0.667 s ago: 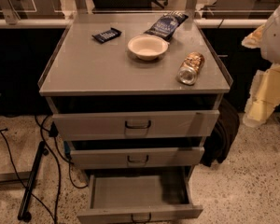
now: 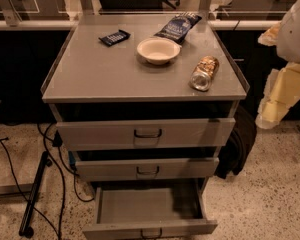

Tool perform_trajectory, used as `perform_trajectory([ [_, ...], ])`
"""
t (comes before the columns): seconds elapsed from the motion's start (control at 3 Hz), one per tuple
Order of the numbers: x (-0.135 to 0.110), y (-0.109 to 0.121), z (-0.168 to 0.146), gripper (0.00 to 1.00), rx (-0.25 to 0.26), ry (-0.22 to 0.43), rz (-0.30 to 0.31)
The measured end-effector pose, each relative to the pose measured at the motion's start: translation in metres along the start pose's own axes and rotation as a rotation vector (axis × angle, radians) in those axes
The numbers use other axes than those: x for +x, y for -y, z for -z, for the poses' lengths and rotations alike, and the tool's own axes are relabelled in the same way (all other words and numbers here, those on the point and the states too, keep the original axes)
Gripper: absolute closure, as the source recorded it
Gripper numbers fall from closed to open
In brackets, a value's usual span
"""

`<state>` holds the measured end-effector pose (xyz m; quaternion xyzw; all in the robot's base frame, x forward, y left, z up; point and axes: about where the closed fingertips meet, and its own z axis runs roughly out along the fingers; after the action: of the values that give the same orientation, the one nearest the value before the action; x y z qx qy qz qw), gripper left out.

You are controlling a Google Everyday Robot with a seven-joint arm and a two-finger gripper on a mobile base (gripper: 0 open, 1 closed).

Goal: Place orange can into bottom drawer

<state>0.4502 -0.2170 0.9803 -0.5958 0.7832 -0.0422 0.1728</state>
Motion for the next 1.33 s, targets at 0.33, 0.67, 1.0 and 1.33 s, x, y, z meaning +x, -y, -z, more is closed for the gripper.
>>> perform_trajectory([
  [0.33, -0.01, 0.038, -0.012, 0.0, 0.023, 0.04, -0.033],
  [0.67, -0.016, 0.067, -0.025, 0.0, 0.033, 0.074, -0.065],
  [1.0, -0.026, 0.093, -0.04, 0.0, 0.038, 0.13, -0.089],
  [1.33, -0.032, 0.111, -0.056, 0.0, 0.035, 0.174, -0.106],
])
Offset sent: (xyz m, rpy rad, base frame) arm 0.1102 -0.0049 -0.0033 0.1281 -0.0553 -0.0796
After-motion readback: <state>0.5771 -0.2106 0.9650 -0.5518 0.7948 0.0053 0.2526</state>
